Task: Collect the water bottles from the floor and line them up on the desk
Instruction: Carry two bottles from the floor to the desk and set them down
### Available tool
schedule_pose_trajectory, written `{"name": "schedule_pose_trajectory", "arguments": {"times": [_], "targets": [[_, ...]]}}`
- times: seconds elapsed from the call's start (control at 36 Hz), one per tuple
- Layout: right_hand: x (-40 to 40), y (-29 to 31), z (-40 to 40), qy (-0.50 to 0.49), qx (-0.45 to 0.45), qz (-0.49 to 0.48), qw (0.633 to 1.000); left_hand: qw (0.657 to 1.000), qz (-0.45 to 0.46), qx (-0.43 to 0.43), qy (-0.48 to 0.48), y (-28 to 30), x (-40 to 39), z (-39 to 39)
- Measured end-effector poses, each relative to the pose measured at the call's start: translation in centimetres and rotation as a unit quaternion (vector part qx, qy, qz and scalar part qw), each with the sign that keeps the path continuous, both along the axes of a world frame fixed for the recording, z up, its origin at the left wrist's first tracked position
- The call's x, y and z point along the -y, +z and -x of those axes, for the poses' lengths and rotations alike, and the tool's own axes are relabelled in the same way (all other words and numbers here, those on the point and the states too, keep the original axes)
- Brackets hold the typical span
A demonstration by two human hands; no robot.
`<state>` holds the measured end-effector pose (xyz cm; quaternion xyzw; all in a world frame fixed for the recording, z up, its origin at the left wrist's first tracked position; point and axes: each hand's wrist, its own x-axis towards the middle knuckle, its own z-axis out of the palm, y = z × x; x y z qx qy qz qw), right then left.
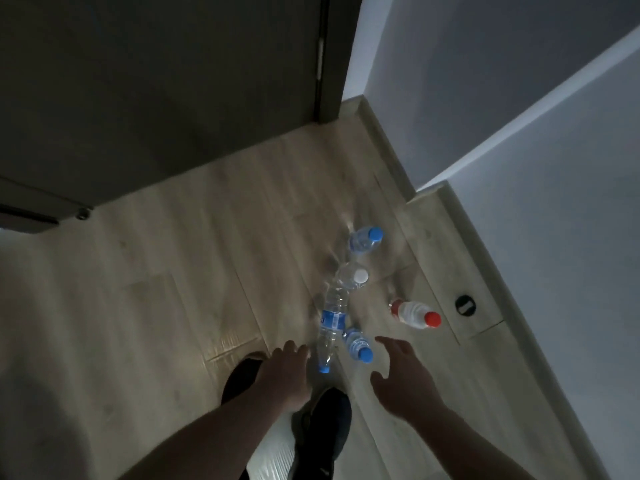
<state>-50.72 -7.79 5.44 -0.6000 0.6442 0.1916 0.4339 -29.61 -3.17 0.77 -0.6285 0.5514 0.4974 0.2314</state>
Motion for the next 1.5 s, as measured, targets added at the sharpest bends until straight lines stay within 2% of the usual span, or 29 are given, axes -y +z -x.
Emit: {"name": "schedule_pose_trajectory", "arguments": {"times": [0.11,0.25,0.39,0.56,0.67,0.75,0.89,1.03,1.19,1.33,1.44,1.5], "targets": [[-1.2,-5.6,0.7,-0.024,0.000,-0.012,1.000,0.997,-0.064,-0.040,0.008,-6.0,-0.5,1.9],[-0.2,-9.1,0.6,-0.100,0.060,0.096,0.989,0.989,-0.141,-0.052,0.002,-12.1,-1.3,4.1],[4.0,-9.9,-1.1,-0.070,0.146,0.197,0.967,0.984,-0.172,-0.037,0.016,-16.1,-2.0,5.4],[7.9,-10.8,-3.6,-0.023,0.167,0.198,0.966,0.983,-0.175,-0.045,0.039,-17.7,-2.9,4.4],[9.5,-11.7,-4.8,-0.038,0.138,0.203,0.969,0.996,-0.083,-0.023,0.022,-17.2,-3.4,1.7],[10.2,-12.1,-5.5,-0.063,0.094,0.184,0.976,1.000,-0.012,-0.006,-0.023,-15.8,-3.2,-1.3],[9.6,-11.4,-6.3,-0.071,0.075,0.136,0.985,0.991,0.114,-0.018,-0.073,-11.3,-1.7,-5.3],[8.7,-8.3,-6.7,-0.102,0.065,0.117,0.986,0.971,0.201,-0.060,-0.112,-6.2,1.8,-6.7],[8.1,-2.6,-6.6,-0.099,0.056,0.068,0.991,0.941,0.276,-0.021,-0.197,-1.3,5.0,-7.3],[6.2,3.9,-7.1,-0.125,0.055,0.071,0.988,0.946,0.271,0.036,-0.174,3.1,4.0,-7.7],[4.4,11.2,-7.3,-0.143,0.048,0.068,0.986,0.975,0.200,0.033,-0.086,10.9,2.8,-9.2],[3.7,15.6,-7.0,-0.149,0.056,0.072,0.985,0.976,0.191,0.047,-0.092,15.2,2.4,-10.1]]}}
